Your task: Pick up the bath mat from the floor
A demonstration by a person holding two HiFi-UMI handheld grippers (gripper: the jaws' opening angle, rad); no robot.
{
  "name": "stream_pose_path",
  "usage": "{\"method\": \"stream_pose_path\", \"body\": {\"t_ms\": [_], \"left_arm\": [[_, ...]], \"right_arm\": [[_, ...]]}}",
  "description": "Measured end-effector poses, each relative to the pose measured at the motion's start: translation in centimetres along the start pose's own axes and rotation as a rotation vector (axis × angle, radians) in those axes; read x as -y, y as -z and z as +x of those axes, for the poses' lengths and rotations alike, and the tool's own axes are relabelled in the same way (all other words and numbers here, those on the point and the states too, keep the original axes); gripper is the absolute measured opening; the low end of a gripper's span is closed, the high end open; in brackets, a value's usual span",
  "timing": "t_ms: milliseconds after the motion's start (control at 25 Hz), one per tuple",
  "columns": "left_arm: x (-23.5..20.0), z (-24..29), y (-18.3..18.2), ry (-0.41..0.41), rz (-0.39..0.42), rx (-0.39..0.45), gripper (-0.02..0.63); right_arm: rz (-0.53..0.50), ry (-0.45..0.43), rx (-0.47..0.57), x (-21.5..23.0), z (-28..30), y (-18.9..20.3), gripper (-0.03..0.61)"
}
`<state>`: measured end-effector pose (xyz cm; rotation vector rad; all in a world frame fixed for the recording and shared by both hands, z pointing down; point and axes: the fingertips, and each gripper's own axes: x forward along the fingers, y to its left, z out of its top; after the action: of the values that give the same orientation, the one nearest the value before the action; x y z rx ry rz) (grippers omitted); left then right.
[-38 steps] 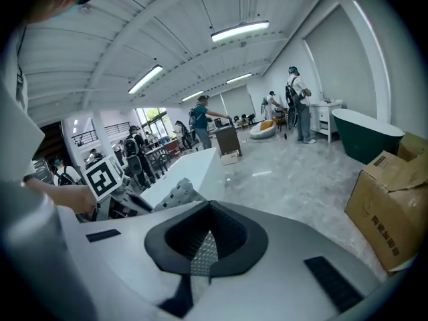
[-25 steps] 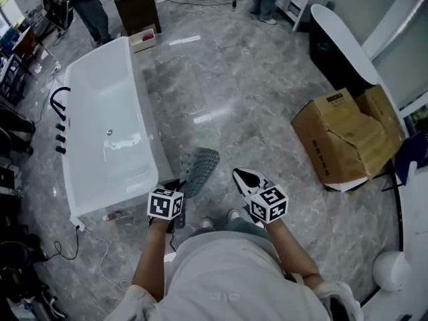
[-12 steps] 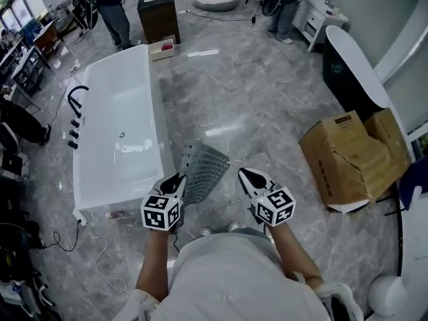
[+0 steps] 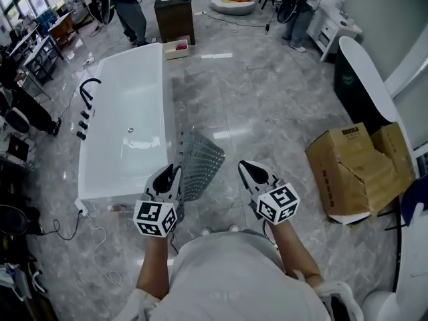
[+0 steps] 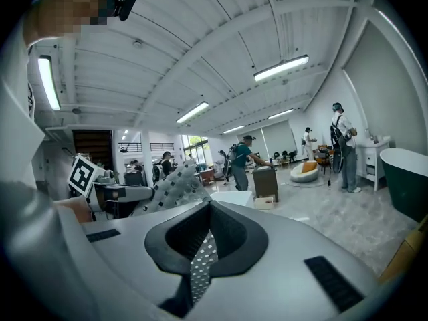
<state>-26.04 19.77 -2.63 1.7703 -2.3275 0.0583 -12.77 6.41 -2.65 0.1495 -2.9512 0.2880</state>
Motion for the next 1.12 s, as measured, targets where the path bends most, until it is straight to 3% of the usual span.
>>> {"method": "stream_pose_path", "body": {"t_ms": [200,440,1120], "left_arm": [[-1.2,-1.0,-1.2,-0.051,0.016,0.033,0.075],[-1.8,-1.7,-0.1,-0.086,-0.009,0.014,0.066],[-0.9,-2.0,0.5,-0.06,-0.014,0.002,0.063]], "right_arm": [[-0.018,-0.028,0.028,-0.7,1.0,-1.6,0.026],[-0.017,-0.056,0.034,-1.4,1.6,-1.7,0.026],[-0.024,-0.04,-0.012,-1.5,1.0,0.0,0.026]]}}
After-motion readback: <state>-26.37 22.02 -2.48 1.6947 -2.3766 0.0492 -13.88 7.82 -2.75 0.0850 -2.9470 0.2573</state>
